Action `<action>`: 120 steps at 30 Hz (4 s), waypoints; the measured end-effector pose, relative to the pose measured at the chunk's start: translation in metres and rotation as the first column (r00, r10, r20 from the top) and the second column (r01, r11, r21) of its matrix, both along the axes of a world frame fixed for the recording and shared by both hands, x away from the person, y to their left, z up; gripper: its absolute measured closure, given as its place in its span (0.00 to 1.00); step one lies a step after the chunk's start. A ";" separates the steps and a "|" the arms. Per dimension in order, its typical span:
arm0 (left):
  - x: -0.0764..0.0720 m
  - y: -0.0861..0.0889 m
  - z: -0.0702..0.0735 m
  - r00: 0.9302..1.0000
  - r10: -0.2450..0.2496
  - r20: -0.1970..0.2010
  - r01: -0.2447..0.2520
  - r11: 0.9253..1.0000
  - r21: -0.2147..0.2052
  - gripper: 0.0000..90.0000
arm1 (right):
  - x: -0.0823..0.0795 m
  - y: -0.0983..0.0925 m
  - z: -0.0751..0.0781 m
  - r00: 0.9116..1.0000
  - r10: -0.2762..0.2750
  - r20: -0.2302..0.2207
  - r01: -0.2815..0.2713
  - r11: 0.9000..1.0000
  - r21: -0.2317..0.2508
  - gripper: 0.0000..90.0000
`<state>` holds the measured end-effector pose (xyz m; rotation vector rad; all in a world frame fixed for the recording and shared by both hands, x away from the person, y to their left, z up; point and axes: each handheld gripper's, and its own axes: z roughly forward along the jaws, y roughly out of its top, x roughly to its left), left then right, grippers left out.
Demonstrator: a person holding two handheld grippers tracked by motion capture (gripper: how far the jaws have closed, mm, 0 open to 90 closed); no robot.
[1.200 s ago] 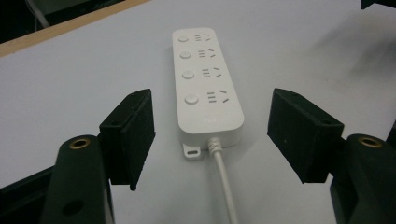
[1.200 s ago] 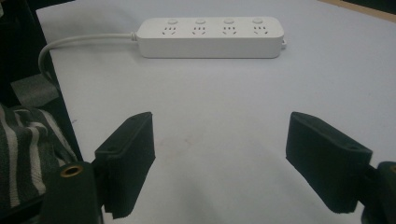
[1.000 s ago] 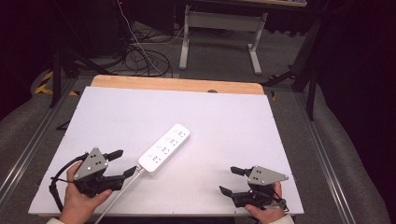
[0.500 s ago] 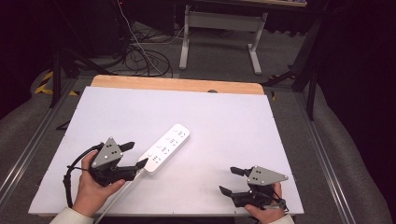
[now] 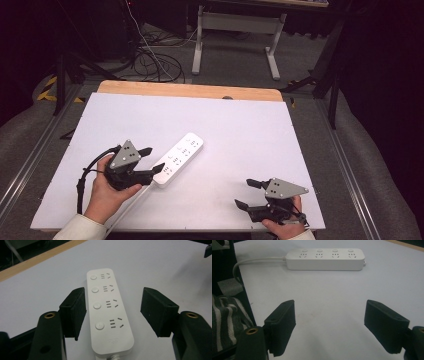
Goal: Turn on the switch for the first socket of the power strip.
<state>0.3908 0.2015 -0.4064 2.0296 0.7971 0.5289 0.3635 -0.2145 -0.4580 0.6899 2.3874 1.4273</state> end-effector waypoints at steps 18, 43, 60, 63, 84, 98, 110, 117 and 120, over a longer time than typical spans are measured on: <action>0.018 -0.001 -0.005 0.988 0.056 -0.141 -0.053 0.998 0.022 1.00 | 0.000 0.000 0.000 1.000 0.006 0.002 -0.006 1.000 0.003 0.28; 0.053 -0.009 -0.025 0.937 0.090 -0.337 -0.069 0.995 0.075 1.00 | 0.001 0.000 -0.002 1.000 0.012 -0.005 -0.012 1.000 0.001 0.28; 0.061 -0.021 -0.035 0.924 0.110 -0.367 -0.045 0.983 0.179 1.00 | 0.001 0.000 -0.003 1.000 0.013 -0.008 -0.013 1.000 -0.005 0.28; 0.060 -0.023 -0.036 0.924 0.109 -0.367 -0.043 0.982 0.183 1.00 | 0.002 0.000 -0.003 1.000 0.013 -0.011 -0.013 1.000 -0.010 0.28; 0.059 -0.022 -0.038 0.931 0.104 -0.349 -0.038 0.981 0.191 1.00 | 0.001 0.000 -0.003 1.000 0.016 -0.008 -0.016 1.000 -0.007 0.28; 0.057 -0.024 -0.040 0.935 0.117 -0.335 -0.052 0.979 0.197 1.00 | 0.001 0.001 -0.003 1.000 0.017 -0.010 -0.018 1.000 -0.008 0.28; 0.057 -0.023 -0.041 0.933 0.116 -0.342 -0.054 0.981 0.186 1.00 | 0.001 0.001 -0.003 1.000 0.019 -0.013 -0.019 1.000 -0.009 0.28; 0.057 -0.022 -0.042 0.933 0.114 -0.342 -0.052 0.981 0.185 1.00 | 0.001 0.002 -0.003 1.000 0.019 -0.013 -0.019 1.000 -0.010 0.28; 0.057 -0.022 -0.042 0.931 0.115 -0.346 -0.055 0.983 0.178 1.00 | 0.001 0.002 -0.003 1.000 0.018 -0.013 -0.018 1.000 -0.011 0.28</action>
